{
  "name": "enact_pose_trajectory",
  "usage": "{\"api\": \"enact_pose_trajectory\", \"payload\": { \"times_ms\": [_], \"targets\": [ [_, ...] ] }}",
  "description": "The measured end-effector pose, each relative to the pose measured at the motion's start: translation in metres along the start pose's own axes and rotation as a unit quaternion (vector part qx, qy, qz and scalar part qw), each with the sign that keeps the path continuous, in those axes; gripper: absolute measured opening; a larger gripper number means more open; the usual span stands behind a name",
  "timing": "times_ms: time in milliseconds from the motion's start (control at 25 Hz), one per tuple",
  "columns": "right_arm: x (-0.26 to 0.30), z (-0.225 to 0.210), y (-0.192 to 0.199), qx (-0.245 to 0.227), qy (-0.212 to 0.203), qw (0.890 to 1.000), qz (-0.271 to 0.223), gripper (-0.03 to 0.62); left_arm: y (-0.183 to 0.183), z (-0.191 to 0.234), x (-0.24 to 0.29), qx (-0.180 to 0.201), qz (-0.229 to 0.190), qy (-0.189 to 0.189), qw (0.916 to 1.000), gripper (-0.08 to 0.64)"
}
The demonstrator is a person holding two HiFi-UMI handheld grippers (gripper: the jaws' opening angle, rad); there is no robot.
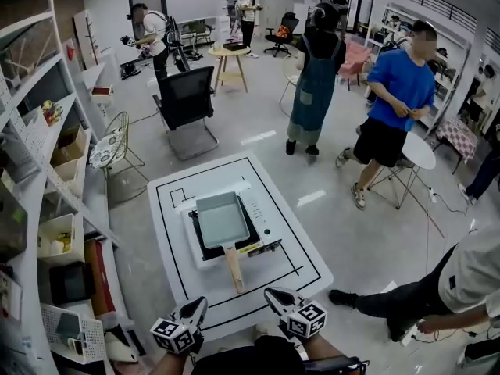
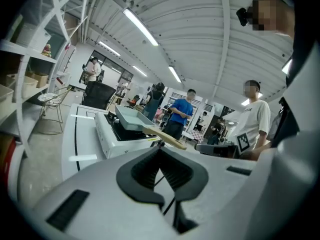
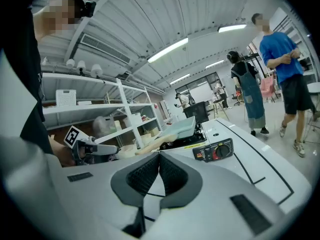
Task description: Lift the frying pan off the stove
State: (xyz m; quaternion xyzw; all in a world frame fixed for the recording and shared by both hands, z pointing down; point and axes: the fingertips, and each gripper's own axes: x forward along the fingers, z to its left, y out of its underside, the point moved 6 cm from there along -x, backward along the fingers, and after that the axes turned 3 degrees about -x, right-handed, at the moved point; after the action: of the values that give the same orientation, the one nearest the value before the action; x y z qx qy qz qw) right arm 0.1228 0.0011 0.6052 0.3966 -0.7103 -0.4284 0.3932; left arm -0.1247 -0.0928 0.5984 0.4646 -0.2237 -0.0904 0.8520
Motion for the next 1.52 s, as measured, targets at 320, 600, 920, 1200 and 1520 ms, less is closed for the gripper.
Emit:
{"api": "enact_pose_trajectory", "payload": {
  "times_ms": [320,600,920,1200,1520],
  "targets": [
    [0.037,-0.049,-0.03,-0.001,-0.036,0.999,0.015,0.026,-0.022,0.007,0.028,-0.014,-0.018,-0.053,0.9983,0.009],
    [0.062,-0.077,-0.053,-0.006,-0.083,0.996,0.034,0.026,-0.04,0.007,0.047,-0.024,-0.051,-0.099,0.9935,0.009],
    [0.085,-0.074,-0.057,0.032,-0.166,0.984,0.063,0.026,-0.034,-0.002,0.041,-0.064,-0.071,-0.153,0.9835,0.009],
    [0.101,-0.068,-0.058,0.056,-0.179,0.98,0.072,0.026,-0.028,-0.001,0.038,-0.065,-0.07,-0.157,0.983,0.009],
    [0.108,-0.067,-0.052,0.132,-0.195,0.969,0.077,0.028,-0.025,0.004,0.042,-0.059,-0.063,-0.128,0.988,0.009]
  ]
}}
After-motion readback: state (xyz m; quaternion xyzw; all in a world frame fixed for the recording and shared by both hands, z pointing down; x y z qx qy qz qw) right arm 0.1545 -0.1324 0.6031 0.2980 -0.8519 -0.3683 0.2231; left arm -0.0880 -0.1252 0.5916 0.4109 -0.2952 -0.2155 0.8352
